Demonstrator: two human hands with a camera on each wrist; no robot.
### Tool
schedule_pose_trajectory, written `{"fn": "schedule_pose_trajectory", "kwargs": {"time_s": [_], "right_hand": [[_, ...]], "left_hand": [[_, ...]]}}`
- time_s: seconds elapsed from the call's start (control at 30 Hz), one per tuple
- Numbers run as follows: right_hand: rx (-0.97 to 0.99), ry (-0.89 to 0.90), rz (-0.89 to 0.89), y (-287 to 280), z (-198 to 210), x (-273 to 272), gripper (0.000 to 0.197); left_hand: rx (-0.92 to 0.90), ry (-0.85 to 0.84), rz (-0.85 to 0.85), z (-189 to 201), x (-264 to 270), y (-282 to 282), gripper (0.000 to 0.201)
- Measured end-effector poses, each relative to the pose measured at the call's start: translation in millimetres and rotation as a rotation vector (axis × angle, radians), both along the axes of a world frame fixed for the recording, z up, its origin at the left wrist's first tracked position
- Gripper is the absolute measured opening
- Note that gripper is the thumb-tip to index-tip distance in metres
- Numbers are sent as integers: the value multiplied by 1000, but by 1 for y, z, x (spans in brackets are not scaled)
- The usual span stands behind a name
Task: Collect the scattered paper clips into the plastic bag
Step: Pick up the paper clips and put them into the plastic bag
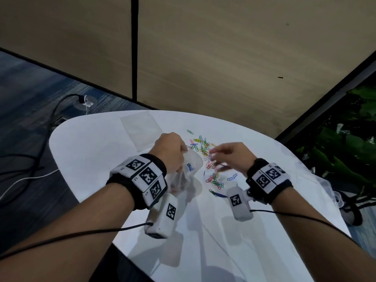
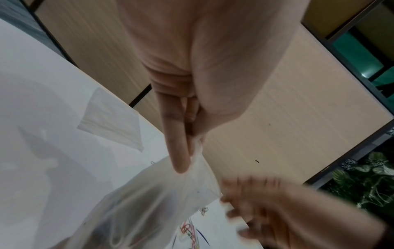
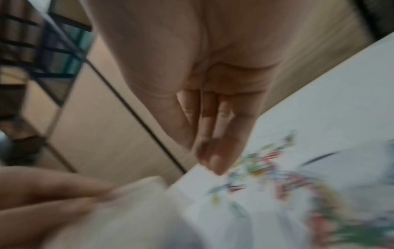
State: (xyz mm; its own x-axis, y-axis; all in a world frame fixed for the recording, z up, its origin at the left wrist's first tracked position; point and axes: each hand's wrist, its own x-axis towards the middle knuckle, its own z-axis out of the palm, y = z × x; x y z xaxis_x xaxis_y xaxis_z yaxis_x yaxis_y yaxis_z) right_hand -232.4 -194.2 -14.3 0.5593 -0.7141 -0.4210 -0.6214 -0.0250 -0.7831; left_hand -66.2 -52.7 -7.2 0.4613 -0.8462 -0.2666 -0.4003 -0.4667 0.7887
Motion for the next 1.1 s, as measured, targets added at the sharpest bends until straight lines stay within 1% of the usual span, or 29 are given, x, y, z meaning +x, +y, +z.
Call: {"fn": "schedule_pose_trajectory", "kwargs": {"time_s": [0.03, 0.1, 0.13, 0.17, 0.2, 0.23, 0.3, 0.37, 0.43, 0.47, 0.53, 0.57, 0.67, 0.7, 0.77, 0.83, 0.9, 0.97, 1.03, 1.1], "right_hand": [[-27, 176, -32, -9, -16, -15, 44], [-43, 565, -24, -13, -46, -41, 85], [-38, 689, -16, -11, -59, -51, 99], [-50, 751, -4, -7, -71, -58, 106], [-99, 785, 30, -2, -79, -59, 106], [-181, 787, 70, 2, -84, -59, 101], [-304, 731, 83, 9, -91, -50, 83], [-348, 654, 20, 11, -97, -37, 67], [-399, 603, -4, 9, -100, -23, 51], [-406, 571, -43, 3, -105, -18, 48], [-388, 483, -142, -6, -110, -8, 49], [-396, 441, -165, -12, -114, -5, 51], [-410, 427, -158, -27, -118, 0, 58], [-429, 424, -125, -31, -118, 1, 64], [-505, 495, 28, -35, -116, 3, 70], [-613, 627, 240, -34, -118, 5, 62], [-729, 697, 376, -31, -122, 7, 52], [-797, 654, 412, -28, -125, 7, 47], [-849, 649, 423, -24, -122, 8, 32], [-864, 651, 400, -21, -118, 9, 23]], "left_hand": [[2, 2, 5, 0, 3, 1, 26], [4, -4, 17, -1, 9, 4, 27], [4, -10, 26, -1, 11, 5, 27], [6, -17, 31, -2, 14, 6, 26], [9, -23, 33, -3, 15, 6, 26], [12, -27, 34, -4, 16, 6, 26], [7, -29, 40, -6, 17, 6, 26], [1, -33, 44, -8, 18, 4, 27], [3, -41, 38, -8, 18, 3, 29], [3, -42, 35, -8, 17, 3, 30], [-8, -34, 29, -10, 17, 2, 30], [-15, -31, 31, -10, 17, 2, 30], [-19, -32, 31, -13, 18, 1, 29], [-20, -32, 31, -13, 18, 0, 29], [-17, -36, 28, -13, 17, -2, 29], [-14, -42, 28, -13, 14, -3, 29], [-10, -47, 28, -14, 11, -5, 30], [-1, -51, 22, -14, 8, -6, 31], [5, -53, 9, -11, 6, -6, 31], [6, -57, 0, -9, 4, -5, 31]]}}
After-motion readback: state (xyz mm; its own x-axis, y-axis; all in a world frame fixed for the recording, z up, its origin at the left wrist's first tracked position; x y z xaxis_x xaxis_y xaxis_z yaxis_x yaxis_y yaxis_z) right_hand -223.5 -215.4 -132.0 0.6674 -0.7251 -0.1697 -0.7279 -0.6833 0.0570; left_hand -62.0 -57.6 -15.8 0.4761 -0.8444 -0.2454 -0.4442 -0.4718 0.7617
